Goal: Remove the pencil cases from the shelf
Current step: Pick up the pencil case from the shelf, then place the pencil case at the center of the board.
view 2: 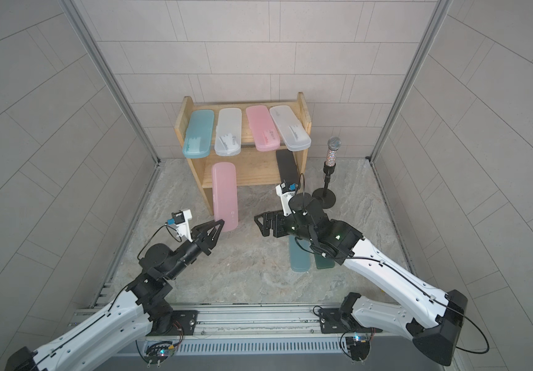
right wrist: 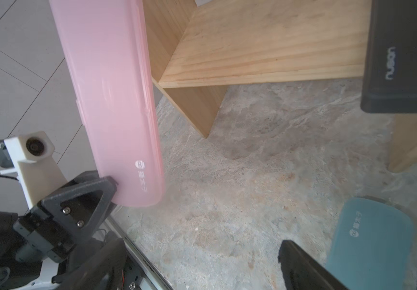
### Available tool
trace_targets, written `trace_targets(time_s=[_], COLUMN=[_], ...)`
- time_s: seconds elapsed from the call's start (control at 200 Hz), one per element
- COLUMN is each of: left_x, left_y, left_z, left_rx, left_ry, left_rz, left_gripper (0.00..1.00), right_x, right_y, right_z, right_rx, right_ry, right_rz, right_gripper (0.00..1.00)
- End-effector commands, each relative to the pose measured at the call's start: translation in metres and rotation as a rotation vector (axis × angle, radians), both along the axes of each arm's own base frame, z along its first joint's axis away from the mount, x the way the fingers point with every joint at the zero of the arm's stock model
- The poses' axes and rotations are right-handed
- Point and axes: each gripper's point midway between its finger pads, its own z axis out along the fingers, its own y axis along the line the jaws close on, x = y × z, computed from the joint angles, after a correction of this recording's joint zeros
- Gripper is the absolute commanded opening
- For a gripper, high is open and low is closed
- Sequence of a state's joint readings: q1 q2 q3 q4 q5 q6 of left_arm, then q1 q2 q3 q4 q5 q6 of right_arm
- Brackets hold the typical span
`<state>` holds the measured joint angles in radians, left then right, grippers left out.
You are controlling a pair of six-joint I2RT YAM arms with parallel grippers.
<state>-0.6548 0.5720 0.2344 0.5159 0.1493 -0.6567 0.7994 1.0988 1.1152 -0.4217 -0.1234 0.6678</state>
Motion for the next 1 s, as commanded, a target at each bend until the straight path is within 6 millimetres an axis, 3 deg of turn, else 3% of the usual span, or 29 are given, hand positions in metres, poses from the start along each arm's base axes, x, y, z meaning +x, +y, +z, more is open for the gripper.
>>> trace_targets(time_s=[0.0,0.2,0.595,0.996], left_x=[-0.007,-0.014,-0.019,-0.024], left_y=[0.0,0.0,0.002,0.005], left_z=[-0.006,-0.001,0.001,-0.001], left_rx=[0.002,0.003,-0.024,-0.031], left_ry=[-0.005,-0.019,-0.022,-0.02], left_rz=[-0.025,-0.043,-0.06,-0.062], left_gripper=[0.0,0.0,0.01,0.01], right_x=[0.015,0.021,0.031,0.036], right_y=[0.016,0.051,0.091,0.114], right_z=[0.039,0.043,0.024,0.013], right_rx=[0.074,0.043,0.013,0.004], right_ry=[-0.108,-0.142,-0.115,-0.099], right_rz=[-0.048,-0.012,0.041,0.06], right_gripper=[1.0,1.0,1.0,1.0])
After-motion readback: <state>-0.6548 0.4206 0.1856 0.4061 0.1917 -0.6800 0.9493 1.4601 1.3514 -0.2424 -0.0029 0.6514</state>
